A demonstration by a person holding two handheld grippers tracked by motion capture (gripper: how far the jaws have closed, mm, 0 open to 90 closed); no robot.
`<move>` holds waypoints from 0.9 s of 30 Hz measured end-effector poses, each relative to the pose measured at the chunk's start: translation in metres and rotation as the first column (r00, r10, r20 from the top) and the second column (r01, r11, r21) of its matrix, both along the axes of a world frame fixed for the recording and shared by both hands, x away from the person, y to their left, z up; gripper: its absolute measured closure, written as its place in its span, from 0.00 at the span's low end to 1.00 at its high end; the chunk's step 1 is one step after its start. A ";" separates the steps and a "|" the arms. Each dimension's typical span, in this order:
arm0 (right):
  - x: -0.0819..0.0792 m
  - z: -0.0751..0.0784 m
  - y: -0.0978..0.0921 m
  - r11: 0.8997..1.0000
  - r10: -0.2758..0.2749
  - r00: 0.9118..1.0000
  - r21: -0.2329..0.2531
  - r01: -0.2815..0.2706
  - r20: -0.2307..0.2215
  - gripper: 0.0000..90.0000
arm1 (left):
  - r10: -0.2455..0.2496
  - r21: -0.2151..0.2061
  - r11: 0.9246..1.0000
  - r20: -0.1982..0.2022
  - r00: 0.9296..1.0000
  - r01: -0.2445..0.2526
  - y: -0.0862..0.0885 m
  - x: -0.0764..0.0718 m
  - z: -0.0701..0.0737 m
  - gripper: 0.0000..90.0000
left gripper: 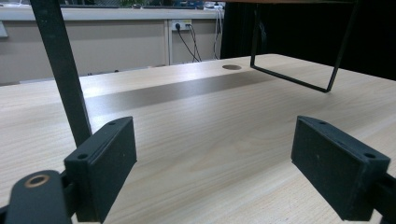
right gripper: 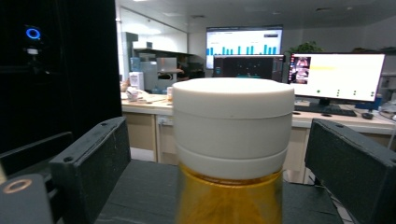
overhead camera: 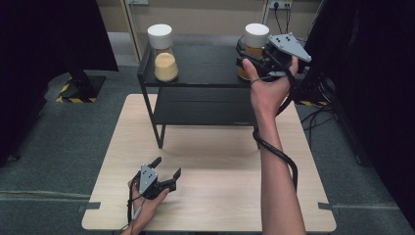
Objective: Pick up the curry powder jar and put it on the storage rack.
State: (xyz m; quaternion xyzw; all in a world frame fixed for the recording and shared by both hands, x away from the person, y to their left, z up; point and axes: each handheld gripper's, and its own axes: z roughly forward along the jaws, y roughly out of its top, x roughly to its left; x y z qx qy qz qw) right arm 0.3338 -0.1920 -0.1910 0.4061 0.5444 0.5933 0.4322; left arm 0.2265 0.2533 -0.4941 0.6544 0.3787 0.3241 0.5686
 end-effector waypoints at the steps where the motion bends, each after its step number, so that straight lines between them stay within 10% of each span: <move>1: -0.001 0.000 0.000 1.000 0.001 1.000 0.000 -0.001 -0.002 0.07 | 0.000 0.000 1.000 0.000 1.000 0.000 0.000 0.000 0.000 0.15; 27: -0.037 -0.015 -0.006 0.999 0.039 0.999 -0.005 -0.039 -0.002 0.05 | 0.001 0.004 1.000 -0.002 1.000 -0.001 0.000 0.000 0.001 0.15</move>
